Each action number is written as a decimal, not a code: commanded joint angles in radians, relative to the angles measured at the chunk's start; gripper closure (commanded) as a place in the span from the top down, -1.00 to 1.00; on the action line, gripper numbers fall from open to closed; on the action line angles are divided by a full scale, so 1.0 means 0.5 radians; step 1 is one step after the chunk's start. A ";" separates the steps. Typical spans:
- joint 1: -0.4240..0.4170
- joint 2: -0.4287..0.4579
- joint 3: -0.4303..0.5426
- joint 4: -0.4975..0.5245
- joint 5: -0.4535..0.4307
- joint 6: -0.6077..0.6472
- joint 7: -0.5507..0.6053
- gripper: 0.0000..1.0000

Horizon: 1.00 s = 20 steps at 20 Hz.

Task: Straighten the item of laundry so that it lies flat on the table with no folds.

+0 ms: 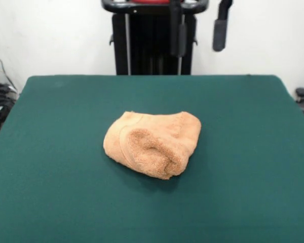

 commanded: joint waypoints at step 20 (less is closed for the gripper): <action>-0.122 0.452 0.118 0.359 0.018 -0.479 -0.072 1.00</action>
